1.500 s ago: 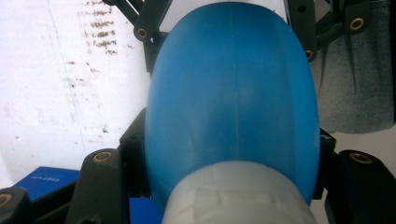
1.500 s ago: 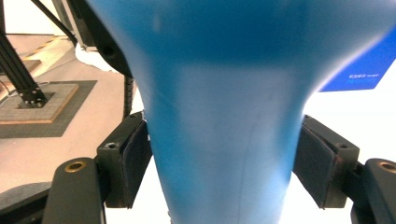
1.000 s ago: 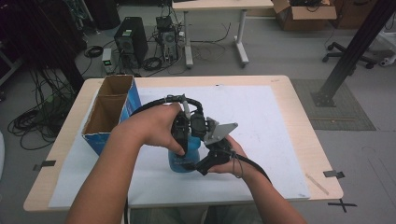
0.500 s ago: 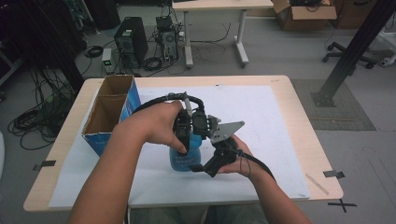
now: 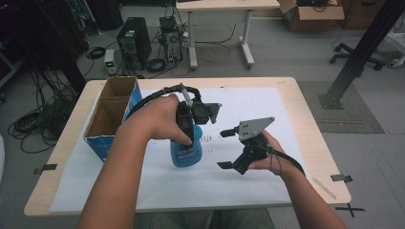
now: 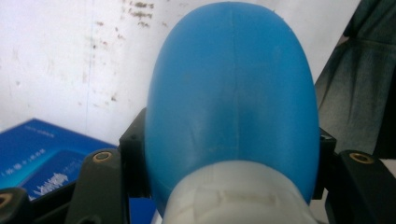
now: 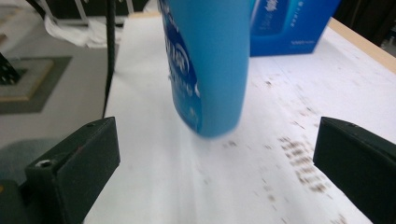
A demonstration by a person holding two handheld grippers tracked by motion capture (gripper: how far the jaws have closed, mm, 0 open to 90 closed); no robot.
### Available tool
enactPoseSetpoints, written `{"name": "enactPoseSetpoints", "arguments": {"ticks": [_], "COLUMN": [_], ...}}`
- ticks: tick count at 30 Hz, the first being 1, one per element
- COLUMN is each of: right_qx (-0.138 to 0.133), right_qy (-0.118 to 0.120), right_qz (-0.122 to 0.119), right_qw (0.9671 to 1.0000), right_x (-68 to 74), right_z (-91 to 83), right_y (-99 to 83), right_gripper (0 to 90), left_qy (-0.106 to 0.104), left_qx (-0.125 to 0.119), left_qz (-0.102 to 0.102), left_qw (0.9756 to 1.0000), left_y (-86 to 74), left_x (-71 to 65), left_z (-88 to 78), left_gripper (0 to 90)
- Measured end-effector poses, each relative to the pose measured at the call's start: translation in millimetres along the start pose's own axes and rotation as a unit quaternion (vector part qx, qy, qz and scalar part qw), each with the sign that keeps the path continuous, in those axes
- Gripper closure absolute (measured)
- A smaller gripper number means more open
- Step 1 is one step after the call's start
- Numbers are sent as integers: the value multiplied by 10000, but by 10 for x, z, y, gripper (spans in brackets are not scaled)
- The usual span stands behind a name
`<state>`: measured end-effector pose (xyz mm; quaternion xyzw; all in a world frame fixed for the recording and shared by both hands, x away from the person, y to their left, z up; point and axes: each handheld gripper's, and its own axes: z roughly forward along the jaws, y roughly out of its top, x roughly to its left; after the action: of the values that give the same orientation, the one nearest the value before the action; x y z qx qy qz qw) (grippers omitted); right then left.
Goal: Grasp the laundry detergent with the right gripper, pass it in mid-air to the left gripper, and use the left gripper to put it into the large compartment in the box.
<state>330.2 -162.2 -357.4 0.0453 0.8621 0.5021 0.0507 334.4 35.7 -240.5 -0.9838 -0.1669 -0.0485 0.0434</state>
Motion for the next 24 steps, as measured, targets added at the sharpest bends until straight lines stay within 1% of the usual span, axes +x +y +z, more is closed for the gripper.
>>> {"name": "enactPoseSetpoints", "arguments": {"ticks": [1,3,4,5,6,7,8,9,11,12,13,14,16,18,21,22,23,24], "right_qx": [0,172,255,353,475,531,658,731,913,1051,1051,1083,1148,1210,1387,1442,1518,1607], "right_qy": [0,-49,-71,-99,-115,-127,-161,-187,-217,-291,-291,-307,-328,-373,-427,-453,-470,-473], "right_qz": [0,-77,-91,-117,-130,-130,-141,-143,-140,-137,-137,-128,-146,-149,-162,-161,-141,-125], "right_qw": [10000,9998,9996,9993,9987,9984,9976,9970,9955,9939,9939,9936,9927,9918,9893,9884,9872,9858], "right_x": [0,-25,-39,-63,-88,-97,-124,-139,-179,-211,-211,-224,-246,-265,-302,-311,-330,-343], "right_z": [0,-70,-105,-141,-172,-186,-213,-230,-279,-334,-334,-365,-442,-511,-595,-614,-641,-662], "right_y": [0,5,10,13,16,17,20,22,24,25,25,27,35,42,46,46,44,43], "right_gripper": [5,6,6,6,7,8,11,13,14,16,16,17,17,17,17,17,18,18], "left_qy": [-12,-36,-29,-18,-20,24,52,89,141,172,172,183,175,119,34,-4,-26,-39], "left_qx": [-40,-105,-198,-234,-255,-260,-254,-276,-300,-297,-297,-311,-342,-362,-407,-426,-439,-407], "left_qz": [-113,-393,-622,-805,-865,-971,-1048,-1165,-1314,-1444,-1444,-1529,-1757,-2022,-2314,-2442,-2512,-2537], "left_qw": [9999,9992,9979,9965,9959,9949,9942,9928,9908,9889,9889,9876,9837,9786,9720,9688,9669,9664], "left_y": [-8,-25,-37,-51,-56,-70,-78,-92,-114,-139,-139,-151,-180,-208,-248,-265,-277,-287], "left_x": [12,36,49,65,76,85,89,105,122,146,146,156,191,237,294,319,337,351], "left_z": [-10,-38,-61,-83,-94,-121,-136,-165,-203,-238,-238,-251,-276,-299,-331,-346,-360,-372], "left_gripper": [387,387,387,387,387,387,387,387,387,387,388,388,387,387,387,387,387,387]}}
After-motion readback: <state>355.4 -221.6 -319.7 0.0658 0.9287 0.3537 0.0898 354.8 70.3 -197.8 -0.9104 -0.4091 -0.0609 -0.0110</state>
